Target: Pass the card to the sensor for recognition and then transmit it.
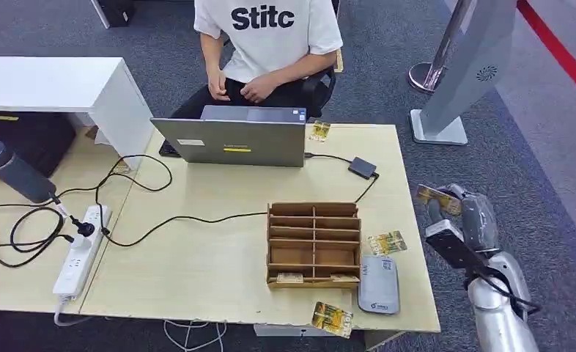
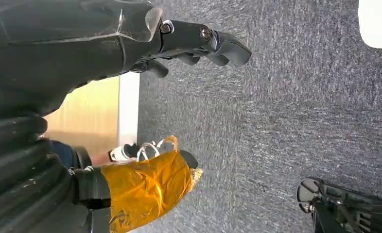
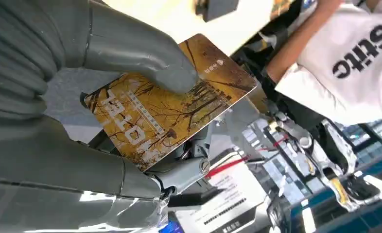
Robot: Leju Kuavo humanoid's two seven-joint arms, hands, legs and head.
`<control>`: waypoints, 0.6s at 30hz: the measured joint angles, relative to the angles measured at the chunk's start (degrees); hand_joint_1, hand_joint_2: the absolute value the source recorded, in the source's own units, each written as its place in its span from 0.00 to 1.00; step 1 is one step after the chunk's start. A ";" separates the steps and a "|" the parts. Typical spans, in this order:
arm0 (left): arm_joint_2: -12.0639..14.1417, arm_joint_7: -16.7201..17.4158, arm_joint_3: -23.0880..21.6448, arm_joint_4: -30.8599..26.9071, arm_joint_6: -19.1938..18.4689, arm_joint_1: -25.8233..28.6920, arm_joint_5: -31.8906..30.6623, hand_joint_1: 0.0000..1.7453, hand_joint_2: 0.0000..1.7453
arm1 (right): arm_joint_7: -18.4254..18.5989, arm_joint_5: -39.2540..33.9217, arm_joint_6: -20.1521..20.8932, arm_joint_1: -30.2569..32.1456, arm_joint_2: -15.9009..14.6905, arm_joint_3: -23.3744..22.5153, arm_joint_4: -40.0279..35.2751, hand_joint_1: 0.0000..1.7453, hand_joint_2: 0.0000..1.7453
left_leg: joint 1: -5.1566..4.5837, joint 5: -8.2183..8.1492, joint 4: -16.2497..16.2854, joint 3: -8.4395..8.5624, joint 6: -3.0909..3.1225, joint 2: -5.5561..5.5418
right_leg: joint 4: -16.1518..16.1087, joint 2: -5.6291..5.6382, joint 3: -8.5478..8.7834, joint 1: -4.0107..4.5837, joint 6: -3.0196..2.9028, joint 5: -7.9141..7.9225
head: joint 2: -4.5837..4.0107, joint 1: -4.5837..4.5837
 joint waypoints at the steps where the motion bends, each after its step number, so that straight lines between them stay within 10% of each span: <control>1: 0.00 0.00 0.20 0.00 0.07 0.01 0.16 0.00 1.00 | -0.07 -0.02 0.15 0.93 -0.22 -0.13 -0.44 1.00 1.00 | 0.00 0.00 0.00 -0.02 0.00 -0.02 | 0.00 -0.02 0.00 0.00 0.01 -0.01 | 0.00 0.02; 18: 0.09 -0.18 3.50 0.00 -0.02 0.01 -1.03 0.00 1.00 | 4.81 1.33 7.08 13.58 -13.03 6.43 -7.26 1.00 1.00 | -0.03 -0.13 0.00 -0.06 0.17 0.01 | -0.02 -0.03 0.02 -0.03 0.08 -0.10 | 0.00 0.02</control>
